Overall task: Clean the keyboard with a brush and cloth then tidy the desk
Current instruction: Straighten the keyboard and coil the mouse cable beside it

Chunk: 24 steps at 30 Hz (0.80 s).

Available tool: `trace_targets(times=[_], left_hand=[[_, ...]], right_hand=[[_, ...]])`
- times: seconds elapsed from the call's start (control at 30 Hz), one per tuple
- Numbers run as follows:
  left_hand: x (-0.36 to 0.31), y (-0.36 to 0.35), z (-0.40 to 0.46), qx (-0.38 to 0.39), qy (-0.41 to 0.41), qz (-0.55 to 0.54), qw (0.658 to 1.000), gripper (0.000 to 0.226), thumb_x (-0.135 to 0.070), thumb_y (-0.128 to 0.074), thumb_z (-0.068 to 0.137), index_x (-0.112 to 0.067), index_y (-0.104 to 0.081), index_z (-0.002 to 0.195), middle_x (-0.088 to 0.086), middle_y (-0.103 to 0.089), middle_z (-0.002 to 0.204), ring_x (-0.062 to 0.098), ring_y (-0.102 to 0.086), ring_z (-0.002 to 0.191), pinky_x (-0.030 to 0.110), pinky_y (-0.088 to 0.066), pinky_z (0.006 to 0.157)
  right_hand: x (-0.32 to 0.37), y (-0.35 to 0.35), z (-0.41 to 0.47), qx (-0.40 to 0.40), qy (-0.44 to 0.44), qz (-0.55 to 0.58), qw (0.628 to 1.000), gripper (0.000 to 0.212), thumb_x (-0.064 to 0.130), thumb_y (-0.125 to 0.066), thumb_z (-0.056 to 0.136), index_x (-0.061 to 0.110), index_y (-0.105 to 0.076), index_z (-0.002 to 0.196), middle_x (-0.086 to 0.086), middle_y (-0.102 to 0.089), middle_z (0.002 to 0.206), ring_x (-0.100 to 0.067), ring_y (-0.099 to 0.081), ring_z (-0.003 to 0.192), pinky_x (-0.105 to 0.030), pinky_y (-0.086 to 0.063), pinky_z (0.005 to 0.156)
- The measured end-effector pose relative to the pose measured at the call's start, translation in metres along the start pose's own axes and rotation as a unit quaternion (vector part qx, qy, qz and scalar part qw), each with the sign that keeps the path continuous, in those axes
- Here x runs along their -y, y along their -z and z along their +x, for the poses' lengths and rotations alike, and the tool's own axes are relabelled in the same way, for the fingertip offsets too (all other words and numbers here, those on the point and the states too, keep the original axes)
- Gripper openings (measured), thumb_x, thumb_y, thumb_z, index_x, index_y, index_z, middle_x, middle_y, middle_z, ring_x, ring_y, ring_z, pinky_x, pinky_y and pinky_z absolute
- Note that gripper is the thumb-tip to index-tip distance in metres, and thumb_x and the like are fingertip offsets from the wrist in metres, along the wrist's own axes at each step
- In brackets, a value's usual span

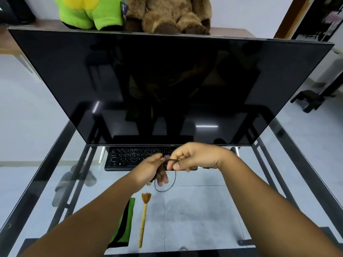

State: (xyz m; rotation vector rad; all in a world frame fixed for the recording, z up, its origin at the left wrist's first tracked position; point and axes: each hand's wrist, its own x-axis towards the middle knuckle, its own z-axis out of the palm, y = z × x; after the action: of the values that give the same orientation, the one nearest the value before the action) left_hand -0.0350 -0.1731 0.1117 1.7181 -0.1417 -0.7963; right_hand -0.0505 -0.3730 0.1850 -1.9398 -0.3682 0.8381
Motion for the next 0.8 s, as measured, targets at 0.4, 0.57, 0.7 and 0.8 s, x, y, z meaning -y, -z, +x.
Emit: trace_targets(times=[0.4,0.57,0.7,0.8], left_hand=[[0.006,0.001,-0.016,0.098,-0.020,-0.277,0.956,0.041,-0.039,-0.044,0.095,-0.004,-0.065,0.088,0.005,-0.041,0.055,0.012,-0.028,0.045,0.027,-0.036,0.053],[0.008,0.001,-0.019,0.112,-0.055,-0.258,0.958,0.033,-0.033,-0.048,0.097,-0.012,-0.055,0.072,0.005,-0.049,0.072,0.015,-0.042,0.063,0.025,-0.039,0.062],[0.006,0.002,-0.019,0.064,-0.076,-0.181,0.978,0.034,-0.038,-0.045,0.091,-0.019,-0.054,0.064,0.001,-0.050,0.080,0.014,-0.042,0.075,0.029,-0.032,0.075],[0.003,0.001,-0.020,0.079,-0.060,-0.229,0.968,0.032,-0.038,-0.048,0.092,-0.017,-0.050,0.068,-0.001,-0.042,0.072,0.012,-0.036,0.064,0.027,-0.030,0.066]], right_hand=[[-0.011,0.003,-0.001,-0.256,0.019,0.033,0.966,0.014,0.038,-0.070,0.085,0.026,-0.077,0.084,-0.023,-0.067,0.101,-0.032,-0.061,0.085,-0.041,-0.052,0.088],[-0.016,0.003,0.001,-0.281,-0.008,-0.012,0.959,0.007,0.032,-0.070,0.082,0.029,-0.075,0.079,-0.017,-0.070,0.096,-0.032,-0.064,0.088,-0.044,-0.052,0.090],[-0.026,0.004,0.000,-0.282,-0.010,-0.095,0.955,0.004,0.031,-0.073,0.085,0.029,-0.075,0.082,0.006,-0.072,0.083,-0.012,-0.066,0.079,-0.033,-0.057,0.080],[-0.031,-0.002,0.002,-0.317,-0.001,-0.063,0.946,0.003,0.020,-0.073,0.086,0.023,-0.075,0.087,0.001,-0.073,0.081,-0.013,-0.069,0.072,-0.029,-0.059,0.071]])
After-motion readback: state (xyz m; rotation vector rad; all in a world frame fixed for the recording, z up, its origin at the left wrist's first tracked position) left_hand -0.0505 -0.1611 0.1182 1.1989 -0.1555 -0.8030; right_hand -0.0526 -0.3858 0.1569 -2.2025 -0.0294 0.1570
